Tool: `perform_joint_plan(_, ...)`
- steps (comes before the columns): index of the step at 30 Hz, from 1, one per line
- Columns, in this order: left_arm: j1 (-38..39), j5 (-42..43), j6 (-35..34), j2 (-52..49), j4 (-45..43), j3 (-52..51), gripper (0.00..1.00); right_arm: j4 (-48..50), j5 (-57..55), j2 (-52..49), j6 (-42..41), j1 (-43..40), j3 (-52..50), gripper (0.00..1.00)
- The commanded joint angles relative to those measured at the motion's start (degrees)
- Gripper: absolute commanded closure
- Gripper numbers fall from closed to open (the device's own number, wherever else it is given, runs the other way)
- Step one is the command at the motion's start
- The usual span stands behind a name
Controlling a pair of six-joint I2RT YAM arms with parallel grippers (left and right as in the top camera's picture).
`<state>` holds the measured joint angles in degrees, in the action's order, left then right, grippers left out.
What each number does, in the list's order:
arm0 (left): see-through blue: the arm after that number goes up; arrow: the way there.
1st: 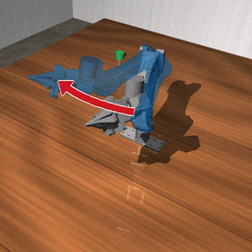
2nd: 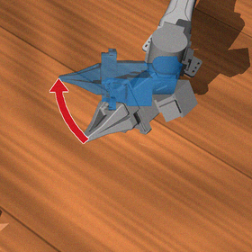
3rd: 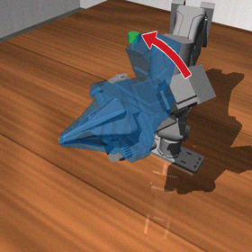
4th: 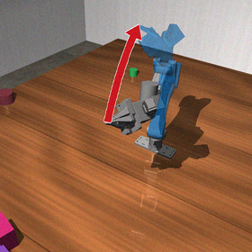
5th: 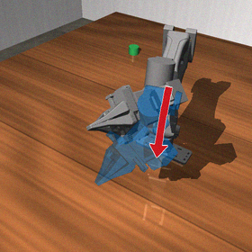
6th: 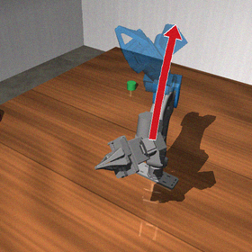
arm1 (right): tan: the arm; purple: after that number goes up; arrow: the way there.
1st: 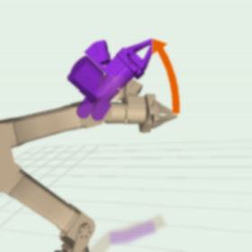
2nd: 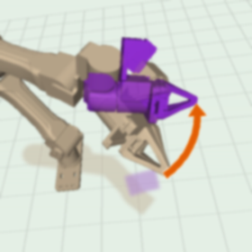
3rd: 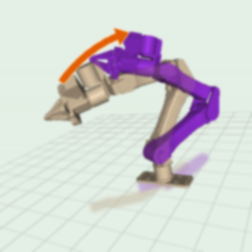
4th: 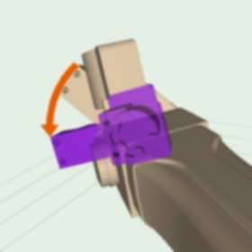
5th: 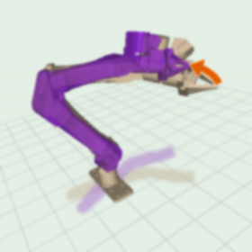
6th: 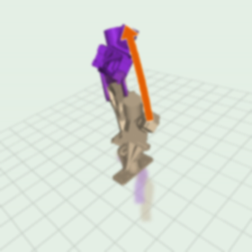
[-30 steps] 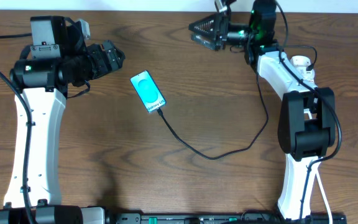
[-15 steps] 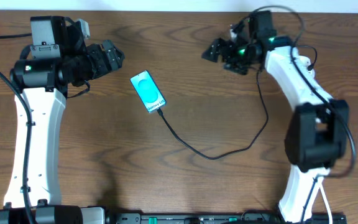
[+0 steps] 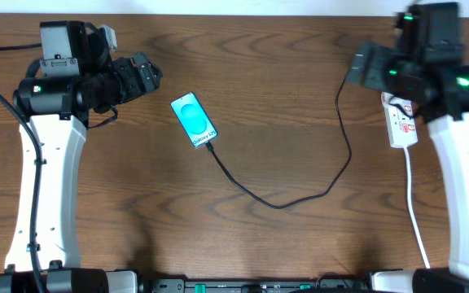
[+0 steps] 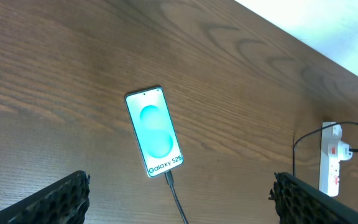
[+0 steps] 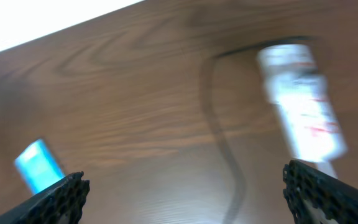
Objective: Plug charger to phone and switch on socket
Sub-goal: 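Move the right gripper over the power strip's orange switch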
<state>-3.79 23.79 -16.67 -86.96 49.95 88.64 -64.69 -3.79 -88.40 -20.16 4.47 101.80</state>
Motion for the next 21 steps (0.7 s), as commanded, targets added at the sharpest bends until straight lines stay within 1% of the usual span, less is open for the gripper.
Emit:
perform_joint_plan(1,-0.04,-0.52,0.15,0.37,0.13,0.46,0.06,-2.43,-8.00,1.62,-0.81,-5.79,0.59,0.01)
perform_joint_plan(5,-0.04,-0.52,0.26,0.37,0.13,0.46,0.06,-2.91,-5.73,0.94,-0.44,-13.09,0.42,0.01)
perform_joint_plan(9,-0.04,-0.52,0.59,0.37,0.17,0.46,0.06,-2.12,4.17,-0.70,3.06,-21.27,0.39,0.01)
perform_joint_plan(11,-0.04,-0.52,0.59,0.37,0.15,0.46,0.06,-1.31,12.33,-2.19,6.62,-25.75,0.39,0.01)
perform_joint_plan(16,-0.04,-0.52,0.59,0.37,0.15,0.46,0.06,-1.22,26.56,-8.04,14.45,-34.47,0.39,0.01)
perform_joint_plan(17,-0.04,-0.52,0.59,0.37,0.15,0.46,0.06,-1.22,27.93,-9.05,15.34,-35.36,0.39,0.01)
perform_joint_plan(18,-0.04,-0.55,0.59,0.37,0.13,0.46,0.06,-1.31,31.74,-11.52,18.60,-37.24,0.39,0.01)
perform_joint_plan(21,-0.07,-0.55,0.59,0.37,0.11,0.46,0.06,-2.21,38.40,-15.98,25.16,-39.60,0.39,0.01)
